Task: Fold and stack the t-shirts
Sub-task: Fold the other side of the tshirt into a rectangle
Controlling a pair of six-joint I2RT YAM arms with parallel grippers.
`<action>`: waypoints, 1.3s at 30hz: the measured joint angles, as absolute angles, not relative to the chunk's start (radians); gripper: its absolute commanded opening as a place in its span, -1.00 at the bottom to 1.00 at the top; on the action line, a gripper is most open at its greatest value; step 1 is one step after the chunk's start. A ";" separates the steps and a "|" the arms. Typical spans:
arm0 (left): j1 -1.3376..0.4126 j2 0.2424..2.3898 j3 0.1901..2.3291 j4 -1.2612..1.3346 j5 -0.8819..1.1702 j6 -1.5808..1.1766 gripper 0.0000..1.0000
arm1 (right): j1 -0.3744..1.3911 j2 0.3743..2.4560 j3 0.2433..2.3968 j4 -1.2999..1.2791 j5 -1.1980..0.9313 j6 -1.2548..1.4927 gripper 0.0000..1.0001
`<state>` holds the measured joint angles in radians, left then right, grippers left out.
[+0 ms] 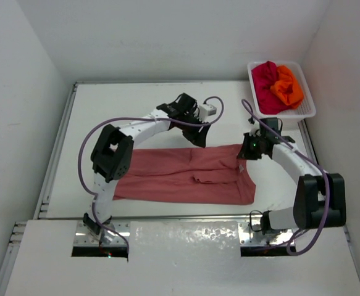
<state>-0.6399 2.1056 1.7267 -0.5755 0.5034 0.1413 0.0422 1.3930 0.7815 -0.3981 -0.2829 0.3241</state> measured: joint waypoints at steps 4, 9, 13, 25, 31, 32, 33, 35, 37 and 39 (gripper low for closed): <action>-0.646 2.106 1.638 -0.586 0.556 0.137 0.06 | 0.049 1.381 0.728 -0.364 -0.298 0.399 -0.92; -0.668 2.106 1.575 -0.611 0.566 0.173 0.21 | 0.048 1.481 0.779 -0.337 -0.272 0.430 -0.55; -0.690 2.094 1.546 -0.592 0.546 0.284 0.31 | 0.048 1.589 0.897 -0.341 -0.234 0.373 -0.48; -0.760 2.049 1.445 -0.559 0.554 0.661 0.44 | 0.048 1.750 0.984 -0.351 -0.238 0.245 -0.46; -0.760 2.049 1.433 -0.519 0.555 0.688 0.35 | 0.049 1.764 0.987 -0.337 -0.261 0.242 -0.43; -0.760 2.049 1.424 -0.512 0.554 0.688 0.35 | 0.050 1.777 0.991 -0.334 -0.263 0.242 -0.46; -0.760 2.049 1.415 -0.507 0.554 0.688 0.34 | 0.052 1.791 0.994 -0.332 -0.263 0.242 -0.56; -0.760 2.050 1.388 -0.489 0.554 0.688 0.34 | 0.057 1.820 1.003 -0.327 -0.264 0.243 -0.71; -0.760 2.049 1.377 -0.466 0.555 0.688 0.34 | 0.061 1.828 1.013 -0.323 -0.262 0.245 -0.94; -0.760 2.048 1.366 -0.444 0.555 0.685 0.34 | 0.062 1.831 1.019 -0.322 -0.258 0.246 -1.00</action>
